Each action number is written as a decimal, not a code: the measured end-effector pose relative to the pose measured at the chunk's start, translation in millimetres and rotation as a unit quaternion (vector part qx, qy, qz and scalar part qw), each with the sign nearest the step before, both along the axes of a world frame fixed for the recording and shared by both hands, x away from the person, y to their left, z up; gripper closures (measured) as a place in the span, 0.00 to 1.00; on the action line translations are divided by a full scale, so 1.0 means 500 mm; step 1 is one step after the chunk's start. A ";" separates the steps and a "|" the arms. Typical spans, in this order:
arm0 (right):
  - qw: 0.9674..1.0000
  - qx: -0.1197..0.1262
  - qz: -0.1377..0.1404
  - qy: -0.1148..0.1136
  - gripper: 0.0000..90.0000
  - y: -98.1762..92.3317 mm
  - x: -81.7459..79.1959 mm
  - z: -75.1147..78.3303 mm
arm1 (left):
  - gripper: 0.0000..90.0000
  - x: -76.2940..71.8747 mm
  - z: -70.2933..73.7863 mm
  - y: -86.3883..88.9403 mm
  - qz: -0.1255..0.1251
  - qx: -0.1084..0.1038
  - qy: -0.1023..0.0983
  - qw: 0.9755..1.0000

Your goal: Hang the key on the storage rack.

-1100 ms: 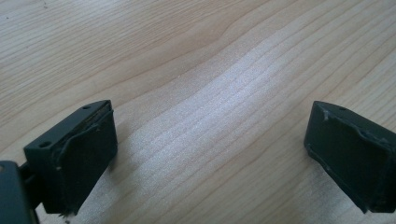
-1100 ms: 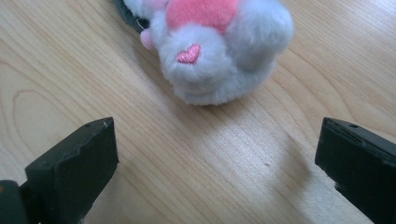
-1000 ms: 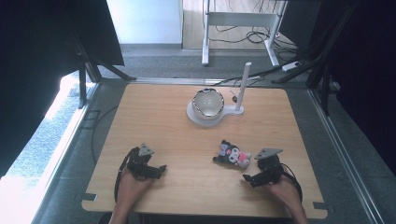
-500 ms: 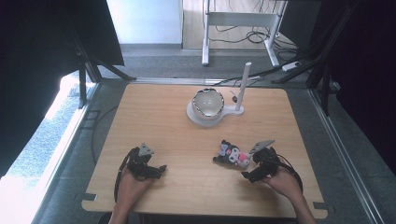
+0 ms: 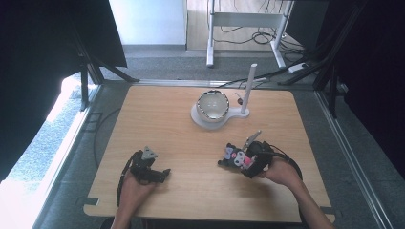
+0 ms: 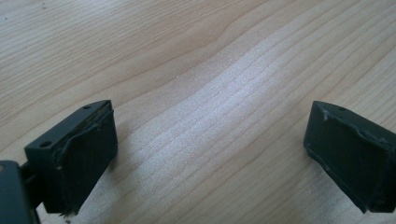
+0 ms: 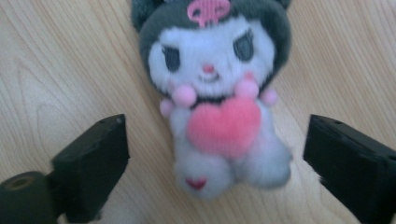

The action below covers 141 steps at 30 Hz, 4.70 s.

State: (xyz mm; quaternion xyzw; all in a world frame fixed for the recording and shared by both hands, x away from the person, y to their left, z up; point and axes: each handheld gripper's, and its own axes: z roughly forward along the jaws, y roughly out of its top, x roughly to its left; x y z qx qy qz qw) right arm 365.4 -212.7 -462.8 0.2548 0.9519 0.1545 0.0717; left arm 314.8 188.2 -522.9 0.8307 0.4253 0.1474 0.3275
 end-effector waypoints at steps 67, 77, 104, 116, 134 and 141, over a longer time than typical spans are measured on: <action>0.993 -0.002 -0.116 -0.029 0.48 -0.152 0.216 0.309 | 0.03 0.000 0.001 0.000 -0.009 0.002 0.000 1.000; 0.989 0.000 -0.139 -0.056 0.48 -0.162 0.262 0.353 | 0.03 0.000 0.001 0.000 -0.010 0.002 0.001 1.000; 0.986 0.022 -0.146 -0.075 0.48 -0.123 0.334 0.372 | 0.03 0.000 0.001 0.000 -0.009 0.003 0.000 1.000; 0.992 0.019 -0.115 -0.041 0.48 -0.093 0.308 0.319 | 0.03 -0.001 0.001 0.000 -0.009 0.002 0.000 1.000; 0.987 0.010 -0.160 -0.015 0.47 -0.127 0.329 0.214 | 0.03 -0.001 0.001 0.000 -0.010 0.004 0.001 1.000; 0.986 0.014 -0.166 -0.021 0.45 -0.119 0.341 0.179 | 0.03 -0.001 0.001 0.000 -0.010 0.004 0.001 1.000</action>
